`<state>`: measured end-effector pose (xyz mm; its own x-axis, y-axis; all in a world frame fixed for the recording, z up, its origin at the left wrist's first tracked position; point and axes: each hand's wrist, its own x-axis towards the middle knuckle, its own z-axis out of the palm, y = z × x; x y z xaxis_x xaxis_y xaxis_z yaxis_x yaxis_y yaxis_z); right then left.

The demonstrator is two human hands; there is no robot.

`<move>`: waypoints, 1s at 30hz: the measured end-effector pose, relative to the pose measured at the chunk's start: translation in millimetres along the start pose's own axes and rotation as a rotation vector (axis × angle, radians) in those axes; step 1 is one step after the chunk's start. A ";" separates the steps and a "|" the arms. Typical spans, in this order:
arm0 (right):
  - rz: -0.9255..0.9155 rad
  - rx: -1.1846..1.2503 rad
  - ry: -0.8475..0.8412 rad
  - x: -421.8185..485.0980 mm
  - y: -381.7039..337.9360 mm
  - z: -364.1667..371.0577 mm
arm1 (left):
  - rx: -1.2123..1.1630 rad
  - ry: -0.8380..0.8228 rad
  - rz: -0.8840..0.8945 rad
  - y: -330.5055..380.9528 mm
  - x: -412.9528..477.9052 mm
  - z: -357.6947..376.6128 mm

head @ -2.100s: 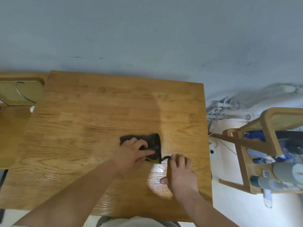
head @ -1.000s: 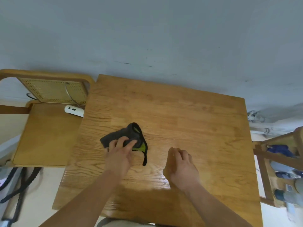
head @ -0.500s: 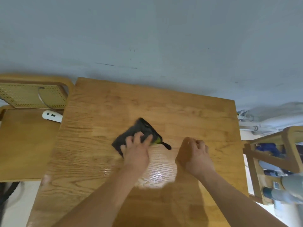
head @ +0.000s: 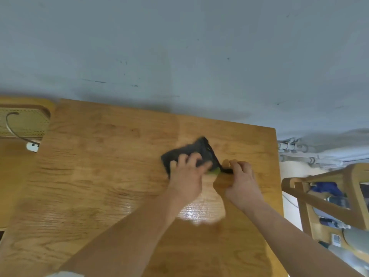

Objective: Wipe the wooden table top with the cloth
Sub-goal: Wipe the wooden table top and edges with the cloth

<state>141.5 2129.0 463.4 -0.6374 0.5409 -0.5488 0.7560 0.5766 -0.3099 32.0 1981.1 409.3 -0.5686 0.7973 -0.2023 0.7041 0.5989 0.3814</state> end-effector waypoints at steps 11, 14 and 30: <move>-0.054 -0.143 -0.087 44.6 -36.8 -3.0 | -0.035 0.103 -0.435 -76.6 87.0 -43.2; -0.060 -0.209 -0.084 51.2 -54.6 8.7 | -0.059 0.104 -0.307 -38.7 91.3 -28.8; 0.029 -0.274 -0.031 55.2 -71.9 20.9 | -0.001 0.362 -0.851 -197.5 15.7 -58.4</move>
<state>55.1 2104.7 439.2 -0.6082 0.5427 -0.5793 0.7026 0.7076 -0.0748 -140.9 1871.0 383.5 -0.9925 0.0166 -0.1209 -0.0123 0.9720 0.2345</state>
